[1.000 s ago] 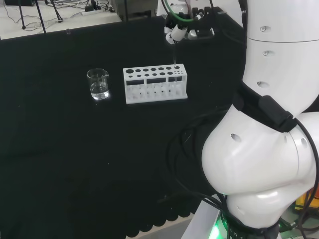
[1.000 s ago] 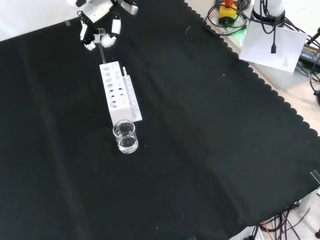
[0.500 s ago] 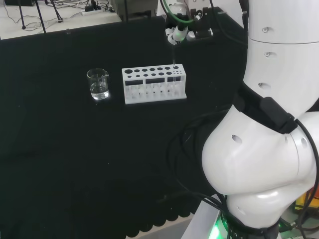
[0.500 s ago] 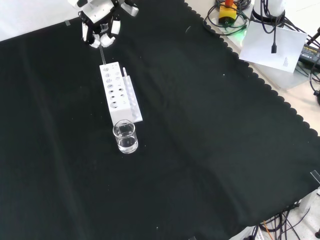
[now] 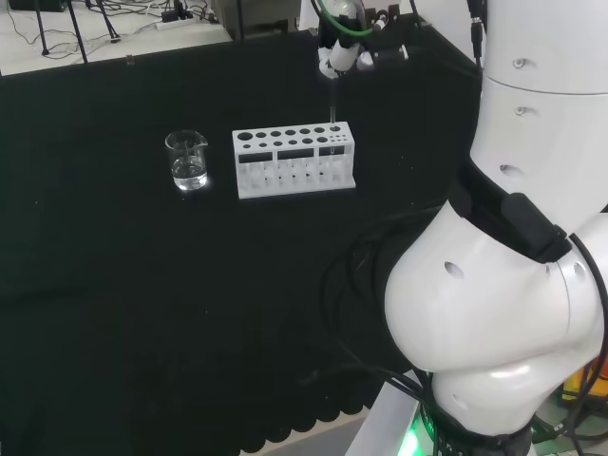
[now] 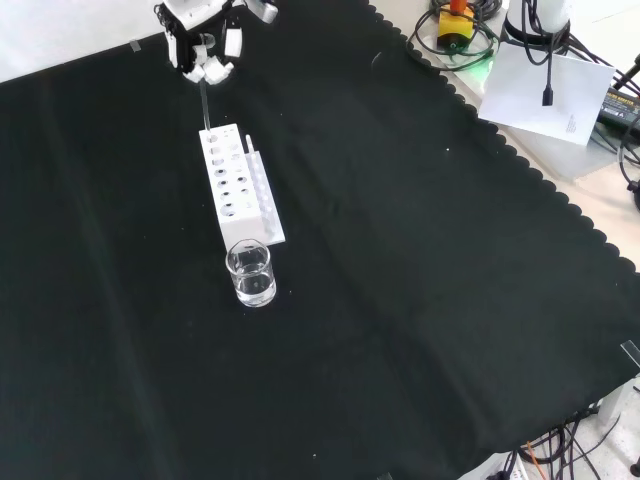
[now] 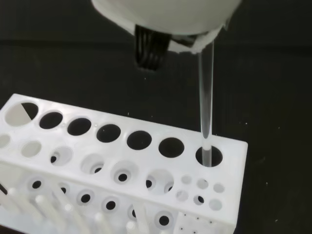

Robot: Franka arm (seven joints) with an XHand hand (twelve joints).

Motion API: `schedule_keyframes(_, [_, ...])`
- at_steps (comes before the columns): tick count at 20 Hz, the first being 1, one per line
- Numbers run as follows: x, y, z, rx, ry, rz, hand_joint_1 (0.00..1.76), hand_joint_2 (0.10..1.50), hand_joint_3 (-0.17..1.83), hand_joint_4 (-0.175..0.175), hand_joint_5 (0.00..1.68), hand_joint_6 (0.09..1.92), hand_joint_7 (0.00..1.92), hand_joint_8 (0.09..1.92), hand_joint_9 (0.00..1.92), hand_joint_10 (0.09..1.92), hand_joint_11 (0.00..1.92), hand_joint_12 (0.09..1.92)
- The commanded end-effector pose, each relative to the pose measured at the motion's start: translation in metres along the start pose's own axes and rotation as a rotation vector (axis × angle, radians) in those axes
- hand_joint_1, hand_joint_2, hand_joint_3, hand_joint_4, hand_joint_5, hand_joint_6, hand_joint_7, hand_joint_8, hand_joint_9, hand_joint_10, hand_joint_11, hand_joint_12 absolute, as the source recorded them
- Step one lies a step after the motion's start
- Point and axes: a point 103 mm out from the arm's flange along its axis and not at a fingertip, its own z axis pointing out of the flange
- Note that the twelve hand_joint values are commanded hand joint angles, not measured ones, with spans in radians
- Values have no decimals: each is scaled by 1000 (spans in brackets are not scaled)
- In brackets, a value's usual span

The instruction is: Take the glass rod from the white test tube rack.

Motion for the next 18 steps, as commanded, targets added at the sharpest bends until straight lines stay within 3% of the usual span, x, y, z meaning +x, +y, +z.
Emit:
schedule_keyframes(1, [-4, -25, -54, -66, 6, 2, 1220, 580, 847, -175, 1227, 832, 1476, 1199, 1759, 991, 1768, 957])
schedule_keyframes(10, [6, -50, -111, -82, 37, -1, 1221, 573, 855, -175, 1232, 828, 1477, 1199, 1763, 984, 1767, 952])
schedule_keyframes(18, [25, -56, -138, -124, 24, -24, 1221, 568, 861, -175, 1236, 824, 1477, 1198, 1767, 979, 1767, 950])
